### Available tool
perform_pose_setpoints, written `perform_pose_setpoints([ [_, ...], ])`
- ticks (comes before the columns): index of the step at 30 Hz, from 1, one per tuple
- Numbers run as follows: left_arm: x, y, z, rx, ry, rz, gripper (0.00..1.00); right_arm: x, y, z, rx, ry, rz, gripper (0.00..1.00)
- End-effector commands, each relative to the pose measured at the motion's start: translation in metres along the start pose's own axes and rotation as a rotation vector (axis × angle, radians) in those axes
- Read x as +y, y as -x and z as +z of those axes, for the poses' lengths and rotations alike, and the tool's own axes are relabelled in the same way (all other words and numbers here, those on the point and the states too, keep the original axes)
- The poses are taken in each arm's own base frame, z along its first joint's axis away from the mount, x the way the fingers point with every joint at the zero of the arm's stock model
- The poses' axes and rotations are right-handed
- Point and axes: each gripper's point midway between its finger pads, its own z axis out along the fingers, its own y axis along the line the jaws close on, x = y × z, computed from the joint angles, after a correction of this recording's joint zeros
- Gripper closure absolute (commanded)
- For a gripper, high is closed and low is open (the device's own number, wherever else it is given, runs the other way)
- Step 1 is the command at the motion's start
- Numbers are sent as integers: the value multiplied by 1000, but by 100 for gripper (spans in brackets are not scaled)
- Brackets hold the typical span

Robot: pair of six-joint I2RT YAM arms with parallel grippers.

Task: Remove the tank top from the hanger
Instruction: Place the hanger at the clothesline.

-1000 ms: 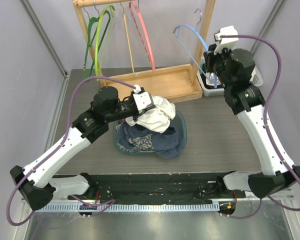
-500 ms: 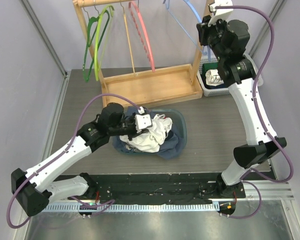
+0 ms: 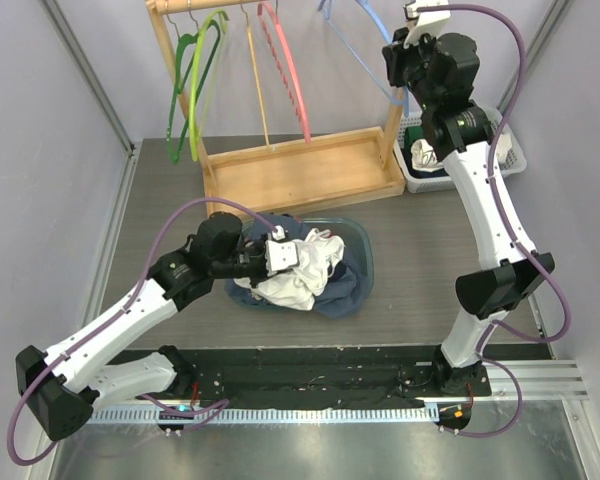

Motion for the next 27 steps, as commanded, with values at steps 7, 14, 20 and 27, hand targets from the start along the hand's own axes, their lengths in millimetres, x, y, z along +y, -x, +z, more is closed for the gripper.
perform_pose_setpoints([
  [7,1,3,-5,-27,19,6,95,37,-63,-46,151,77,109,30],
  [14,2,-6,-3,6,21,20,96,38,-107,-151,199,38,254,0],
  [20,3,-12,2,27,15,25,96,115,-192,-193,356,327,541,0],
  [27,-1,-45,14,102,-3,52,93,180,-233,-193,413,561,753,0],
])
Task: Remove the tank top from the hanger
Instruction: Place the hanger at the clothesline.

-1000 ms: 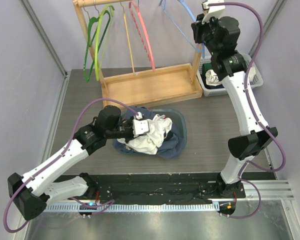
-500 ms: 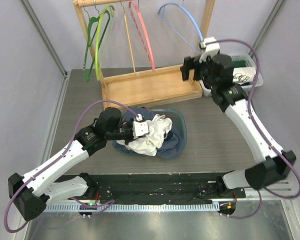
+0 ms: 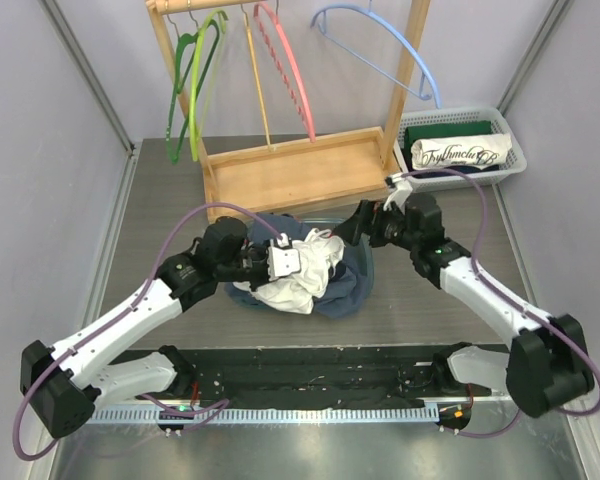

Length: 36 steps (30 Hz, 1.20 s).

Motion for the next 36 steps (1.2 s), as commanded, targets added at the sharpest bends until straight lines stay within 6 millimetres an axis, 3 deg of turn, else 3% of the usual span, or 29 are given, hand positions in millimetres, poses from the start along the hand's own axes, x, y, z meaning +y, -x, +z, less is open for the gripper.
perform_pose_setpoints([
  [1,3,-35,13,79,27,29,92,43,1,24,-20,236,82,0],
  [4,13,-53,19,129,95,32,85,45,-13,43,5,250,96,0],
  [5,10,-66,23,158,94,20,75,44,-15,47,3,241,79,0],
  [7,12,-77,27,181,114,34,72,49,-17,56,7,249,60,0],
  [8,11,-95,30,231,127,27,67,50,-16,59,3,249,55,0],
  [11,17,-110,35,258,174,40,66,46,-26,74,15,246,48,1],
  [12,17,-113,37,257,181,45,66,43,-27,79,12,235,47,2],
  [14,17,-117,40,270,180,34,66,41,-37,88,18,247,41,14],
  [15,20,-114,41,263,191,5,66,43,-35,90,-3,258,21,22],
  [16,21,-111,41,257,195,-6,66,47,-38,91,-2,272,2,48],
  [17,22,-109,42,251,198,-12,66,54,-33,86,-18,286,-28,62],
  [18,25,-106,43,244,209,-23,66,51,-31,83,-26,253,-101,83],
  [19,28,-103,43,236,221,-25,66,58,-34,78,-24,246,-156,93],
  [20,34,-100,44,223,242,-19,66,70,-16,64,-69,242,-214,98],
  [21,38,-99,44,225,265,-23,66,62,-25,59,-24,179,-256,99],
  [24,65,-81,40,197,373,-54,66,61,-25,36,20,149,-366,99],
  [27,92,-49,32,129,481,-152,66,51,-36,26,73,95,-405,98],
  [29,111,-27,23,78,564,-230,66,45,-44,29,124,73,-403,99],
  [31,118,-18,20,57,597,-280,65,29,-79,36,267,42,-386,99],
  [32,121,-11,18,37,608,-319,65,25,-81,42,293,15,-404,98],
  [34,124,-7,17,23,622,-351,65,12,-114,50,425,-24,-413,98],
  [36,125,-5,16,10,632,-386,65,15,-121,57,455,-31,-439,98],
])
